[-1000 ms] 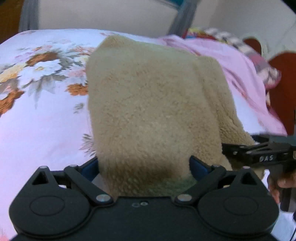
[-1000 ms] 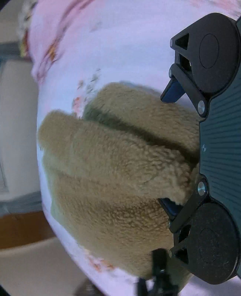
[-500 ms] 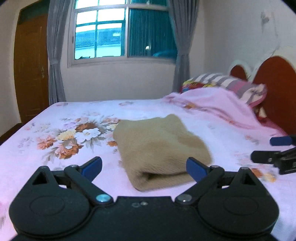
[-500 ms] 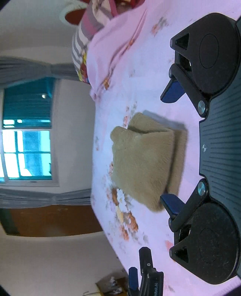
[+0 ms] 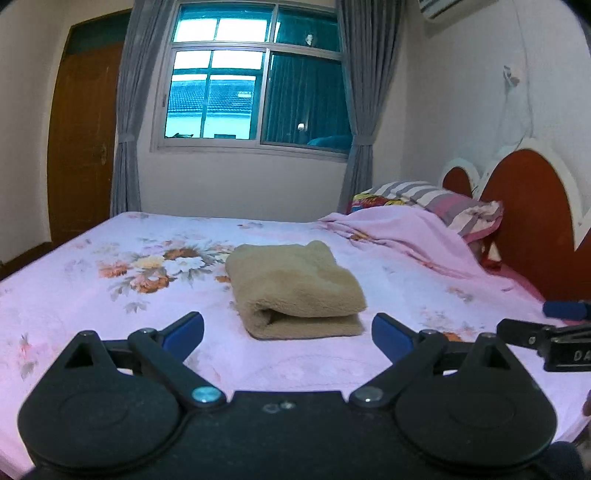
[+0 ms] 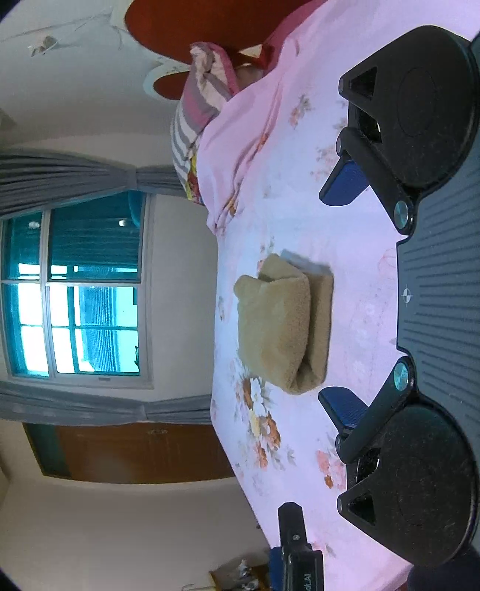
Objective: Fold small clothes
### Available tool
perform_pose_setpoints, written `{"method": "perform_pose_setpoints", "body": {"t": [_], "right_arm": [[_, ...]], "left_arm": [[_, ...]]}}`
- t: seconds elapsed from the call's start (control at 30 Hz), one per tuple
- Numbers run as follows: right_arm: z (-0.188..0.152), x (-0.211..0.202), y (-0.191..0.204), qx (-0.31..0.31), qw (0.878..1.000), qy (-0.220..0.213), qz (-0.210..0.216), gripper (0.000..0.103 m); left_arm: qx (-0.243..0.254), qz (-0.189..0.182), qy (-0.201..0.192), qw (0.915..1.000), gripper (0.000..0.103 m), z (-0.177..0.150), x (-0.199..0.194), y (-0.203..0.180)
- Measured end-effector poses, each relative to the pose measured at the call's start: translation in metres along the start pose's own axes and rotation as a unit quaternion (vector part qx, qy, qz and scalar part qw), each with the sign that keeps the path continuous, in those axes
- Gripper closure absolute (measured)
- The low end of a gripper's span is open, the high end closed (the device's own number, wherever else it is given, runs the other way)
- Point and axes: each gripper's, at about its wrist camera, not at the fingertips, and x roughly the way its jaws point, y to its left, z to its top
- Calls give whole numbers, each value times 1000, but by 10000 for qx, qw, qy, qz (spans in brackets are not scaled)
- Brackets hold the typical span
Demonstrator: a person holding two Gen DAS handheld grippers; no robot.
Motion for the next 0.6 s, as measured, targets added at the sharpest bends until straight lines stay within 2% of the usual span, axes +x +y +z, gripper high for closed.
{"method": "perform_pose_setpoints", "body": {"t": [0.13, 0.6], "right_arm": [[-5, -16, 7, -56, 10000, 14, -25, 0], [-4, -24, 5, 108, 9999, -100, -71, 0]], "left_arm": [[-73, -27, 59, 10000, 5, -11, -5, -2], [-3, -155, -66, 9999, 5, -11, -10, -12]]}}
